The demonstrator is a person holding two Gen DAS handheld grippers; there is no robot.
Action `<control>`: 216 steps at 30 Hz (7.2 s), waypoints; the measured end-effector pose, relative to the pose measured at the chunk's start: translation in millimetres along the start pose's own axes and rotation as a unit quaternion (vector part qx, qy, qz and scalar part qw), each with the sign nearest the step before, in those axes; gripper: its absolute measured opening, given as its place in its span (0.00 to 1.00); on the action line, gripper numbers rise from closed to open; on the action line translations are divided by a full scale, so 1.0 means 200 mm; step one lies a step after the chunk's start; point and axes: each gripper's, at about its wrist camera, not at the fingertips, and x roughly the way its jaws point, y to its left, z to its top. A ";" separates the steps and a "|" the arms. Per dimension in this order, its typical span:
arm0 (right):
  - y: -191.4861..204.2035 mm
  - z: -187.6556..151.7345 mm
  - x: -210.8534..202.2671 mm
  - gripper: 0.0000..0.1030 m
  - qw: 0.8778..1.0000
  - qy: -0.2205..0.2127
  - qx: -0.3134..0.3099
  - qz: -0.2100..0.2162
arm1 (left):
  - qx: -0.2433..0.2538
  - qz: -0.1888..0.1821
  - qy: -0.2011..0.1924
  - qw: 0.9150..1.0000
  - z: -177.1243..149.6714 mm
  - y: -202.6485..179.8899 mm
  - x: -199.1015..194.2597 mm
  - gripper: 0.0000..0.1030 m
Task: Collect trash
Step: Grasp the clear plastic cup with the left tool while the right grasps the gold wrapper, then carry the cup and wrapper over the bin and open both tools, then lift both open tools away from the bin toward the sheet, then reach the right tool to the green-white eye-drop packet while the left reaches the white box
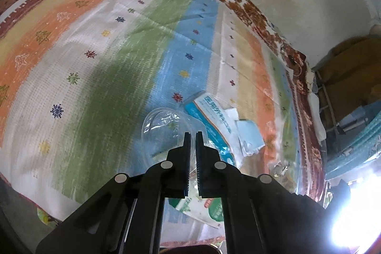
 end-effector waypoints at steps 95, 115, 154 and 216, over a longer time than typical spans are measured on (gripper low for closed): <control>0.49 -1.07 -0.33 0.13 0.995 0.073 0.063 0.001 | 0.153 0.066 0.073 0.983 -1.31 -0.26 -0.36 0.04; 0.44 -1.08 -0.22 0.37 0.989 0.102 0.106 0.016 | 0.105 0.039 0.086 0.990 -1.26 -0.20 -0.33 0.12; 0.63 -0.59 -0.52 0.91 0.994 -0.043 -0.093 0.042 | 0.100 0.099 -0.027 0.990 -0.64 -0.21 -0.40 0.94; 0.63 -0.05 0.33 0.91 0.970 0.037 -0.180 0.160 | 0.001 0.046 0.092 0.995 -0.18 0.02 0.36 0.81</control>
